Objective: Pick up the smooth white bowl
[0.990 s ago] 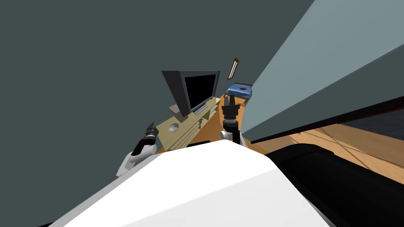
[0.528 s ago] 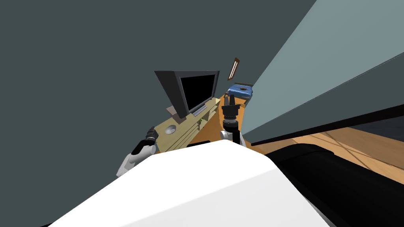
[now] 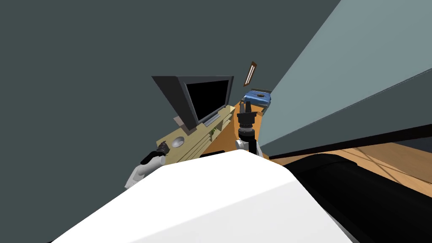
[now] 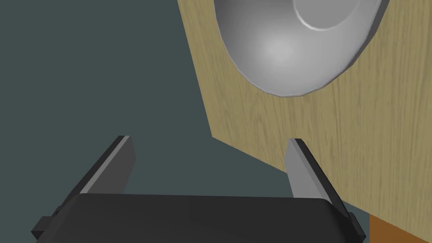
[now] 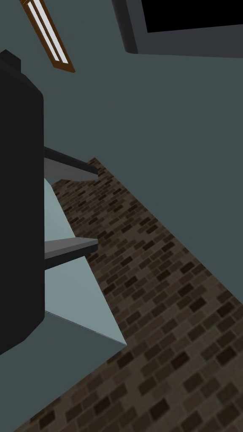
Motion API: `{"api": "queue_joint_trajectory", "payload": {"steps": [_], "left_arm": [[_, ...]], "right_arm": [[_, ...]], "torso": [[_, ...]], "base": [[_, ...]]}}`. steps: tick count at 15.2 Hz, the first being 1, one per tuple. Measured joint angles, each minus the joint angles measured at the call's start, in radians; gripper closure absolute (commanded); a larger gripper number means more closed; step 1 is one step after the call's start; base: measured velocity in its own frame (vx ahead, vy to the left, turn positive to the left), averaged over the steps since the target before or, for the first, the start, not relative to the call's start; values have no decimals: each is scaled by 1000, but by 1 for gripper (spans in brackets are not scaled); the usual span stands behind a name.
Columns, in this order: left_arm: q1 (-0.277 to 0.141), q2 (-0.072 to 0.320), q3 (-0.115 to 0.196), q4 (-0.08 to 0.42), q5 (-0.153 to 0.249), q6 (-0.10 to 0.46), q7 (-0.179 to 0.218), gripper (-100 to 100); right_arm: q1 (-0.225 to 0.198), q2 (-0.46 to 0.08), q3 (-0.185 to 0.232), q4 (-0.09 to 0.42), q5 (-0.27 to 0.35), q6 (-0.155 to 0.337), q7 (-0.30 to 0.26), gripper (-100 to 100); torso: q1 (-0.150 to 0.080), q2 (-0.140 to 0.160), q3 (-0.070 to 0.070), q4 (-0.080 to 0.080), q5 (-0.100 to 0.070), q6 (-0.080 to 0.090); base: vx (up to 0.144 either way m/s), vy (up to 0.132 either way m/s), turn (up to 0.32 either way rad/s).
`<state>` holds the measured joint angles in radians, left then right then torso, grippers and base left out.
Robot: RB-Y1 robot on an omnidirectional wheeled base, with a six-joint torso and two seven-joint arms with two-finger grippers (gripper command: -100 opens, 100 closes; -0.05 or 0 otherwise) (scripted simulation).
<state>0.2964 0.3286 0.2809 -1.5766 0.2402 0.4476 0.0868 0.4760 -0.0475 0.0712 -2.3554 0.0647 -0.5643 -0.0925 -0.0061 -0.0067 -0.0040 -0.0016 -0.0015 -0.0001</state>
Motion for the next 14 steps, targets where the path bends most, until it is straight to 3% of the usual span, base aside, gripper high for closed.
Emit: {"api": "queue_joint_trajectory", "payload": {"steps": [14], "left_arm": [[-50,1,50,144,75,233,9,-100]], "right_arm": [[0,0,0,0,0,0,0,0]], "torso": [[1,1,1,0,0,0]], "base": [[69,-72,12]]}}
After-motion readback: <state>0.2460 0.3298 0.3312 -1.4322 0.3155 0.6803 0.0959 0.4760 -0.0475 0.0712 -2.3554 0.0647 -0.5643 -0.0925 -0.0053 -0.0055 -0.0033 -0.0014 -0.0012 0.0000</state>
